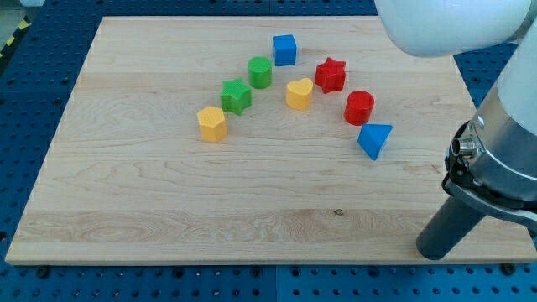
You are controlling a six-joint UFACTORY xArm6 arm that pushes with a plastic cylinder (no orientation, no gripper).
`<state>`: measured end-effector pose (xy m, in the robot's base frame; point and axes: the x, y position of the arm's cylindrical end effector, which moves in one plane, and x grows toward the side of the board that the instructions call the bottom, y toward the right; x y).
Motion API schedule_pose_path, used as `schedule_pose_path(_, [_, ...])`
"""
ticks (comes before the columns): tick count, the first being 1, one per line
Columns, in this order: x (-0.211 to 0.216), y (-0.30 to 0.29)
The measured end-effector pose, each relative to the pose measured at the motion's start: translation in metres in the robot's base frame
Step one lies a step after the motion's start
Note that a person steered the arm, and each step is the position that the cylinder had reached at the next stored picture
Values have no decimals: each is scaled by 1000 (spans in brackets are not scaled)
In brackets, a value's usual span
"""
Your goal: Point your arm at blue triangle
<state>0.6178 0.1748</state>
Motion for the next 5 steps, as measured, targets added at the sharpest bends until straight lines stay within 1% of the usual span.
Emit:
schedule_pose_path(1, [-3,0])
schedule_pose_path(2, [-27,-18])
schedule_pose_path(4, [-121,-57])
schedule_pose_path(5, [-127,-65])
